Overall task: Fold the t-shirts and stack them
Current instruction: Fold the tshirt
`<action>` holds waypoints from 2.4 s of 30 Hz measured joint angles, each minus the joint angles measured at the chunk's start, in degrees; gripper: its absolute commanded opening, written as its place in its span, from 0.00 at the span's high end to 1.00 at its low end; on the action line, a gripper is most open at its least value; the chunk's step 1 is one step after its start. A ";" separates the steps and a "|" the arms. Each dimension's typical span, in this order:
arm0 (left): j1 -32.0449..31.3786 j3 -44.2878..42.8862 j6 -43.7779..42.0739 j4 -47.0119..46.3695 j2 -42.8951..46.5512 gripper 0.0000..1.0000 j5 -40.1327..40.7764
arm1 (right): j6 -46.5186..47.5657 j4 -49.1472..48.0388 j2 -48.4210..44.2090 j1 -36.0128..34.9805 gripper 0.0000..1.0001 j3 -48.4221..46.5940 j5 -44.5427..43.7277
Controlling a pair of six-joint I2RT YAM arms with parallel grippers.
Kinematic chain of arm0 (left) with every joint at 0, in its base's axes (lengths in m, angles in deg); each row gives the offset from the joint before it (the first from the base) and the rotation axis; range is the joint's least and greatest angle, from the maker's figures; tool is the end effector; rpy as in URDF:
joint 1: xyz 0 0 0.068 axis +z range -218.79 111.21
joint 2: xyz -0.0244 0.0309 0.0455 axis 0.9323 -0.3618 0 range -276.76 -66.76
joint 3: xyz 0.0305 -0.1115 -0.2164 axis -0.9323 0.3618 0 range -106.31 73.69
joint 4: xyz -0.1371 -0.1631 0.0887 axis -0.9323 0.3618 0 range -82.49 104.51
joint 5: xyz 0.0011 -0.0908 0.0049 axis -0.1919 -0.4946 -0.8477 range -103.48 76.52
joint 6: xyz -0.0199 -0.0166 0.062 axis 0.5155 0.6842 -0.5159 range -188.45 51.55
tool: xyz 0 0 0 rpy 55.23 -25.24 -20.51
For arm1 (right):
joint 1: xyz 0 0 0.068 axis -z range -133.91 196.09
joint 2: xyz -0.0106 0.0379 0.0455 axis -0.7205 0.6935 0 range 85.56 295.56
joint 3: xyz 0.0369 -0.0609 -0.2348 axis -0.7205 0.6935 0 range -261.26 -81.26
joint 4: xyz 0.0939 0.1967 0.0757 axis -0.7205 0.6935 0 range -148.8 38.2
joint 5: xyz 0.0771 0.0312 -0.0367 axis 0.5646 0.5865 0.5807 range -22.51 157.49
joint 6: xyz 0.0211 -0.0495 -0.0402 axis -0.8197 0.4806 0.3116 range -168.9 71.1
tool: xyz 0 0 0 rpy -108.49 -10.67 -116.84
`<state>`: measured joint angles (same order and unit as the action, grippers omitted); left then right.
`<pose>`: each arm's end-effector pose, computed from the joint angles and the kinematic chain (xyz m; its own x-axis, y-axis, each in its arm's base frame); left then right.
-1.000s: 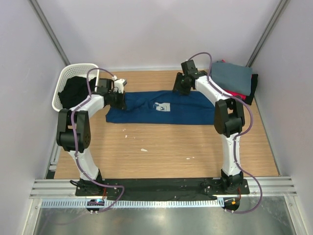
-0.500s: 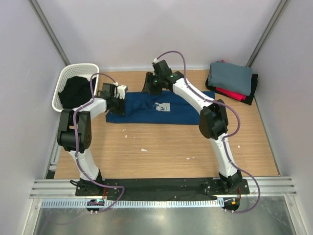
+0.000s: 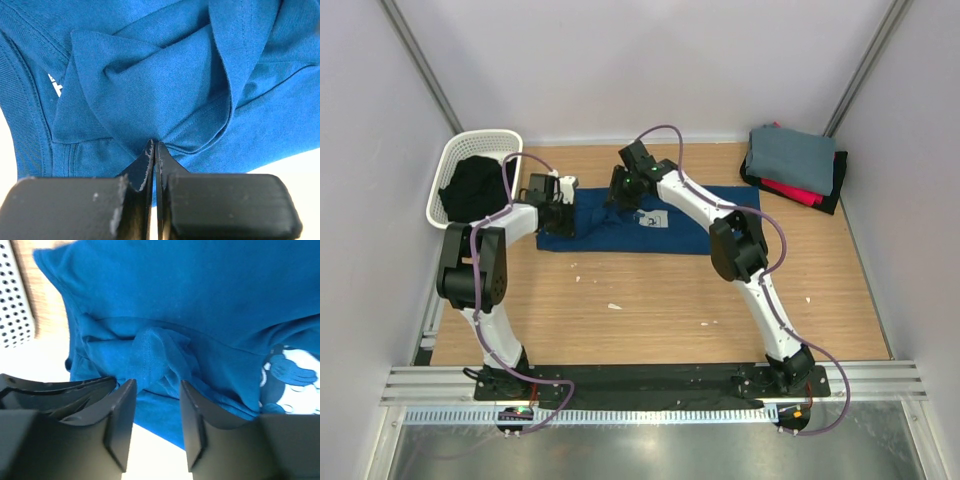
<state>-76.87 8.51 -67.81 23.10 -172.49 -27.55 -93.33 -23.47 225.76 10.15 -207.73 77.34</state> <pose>0.3488 -0.0625 0.1433 -0.8251 0.1062 -0.5549 0.2613 0.9425 -0.2081 0.4028 0.3033 0.1764 -0.9051 0.1957 -0.3776 -0.0497 0.8331 0.5509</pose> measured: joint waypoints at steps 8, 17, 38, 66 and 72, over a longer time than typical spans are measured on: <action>0.00 0.24 0.92 -0.57 0.02 1.00 0.59 | 2.40 -0.24 1.05 -0.76 0.68 2.38 -3.45; 0.00 -0.94 3.17 1.49 0.20 0.63 3.96 | 5.14 0.85 1.07 -0.11 0.59 3.76 -5.64; -6.64 -23.69 41.57 5.88 0.17 0.11 8.00 | 14.62 6.71 -23.37 23.87 0.27 17.75 -11.87; -9.20 -41.75 67.19 23.23 -24.72 0.10 31.32 | 33.94 -4.02 -25.11 23.34 0.25 45.00 -8.24; -8.50 -56.76 58.14 24.06 -33.99 0.15 28.02 | 29.92 -6.73 -33.14 19.89 0.24 56.22 -7.87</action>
<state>-85.37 -48.26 -9.67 47.17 -206.48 0.47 -63.40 -30.20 192.62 30.04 -151.52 69.47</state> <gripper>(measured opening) 0.858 0.756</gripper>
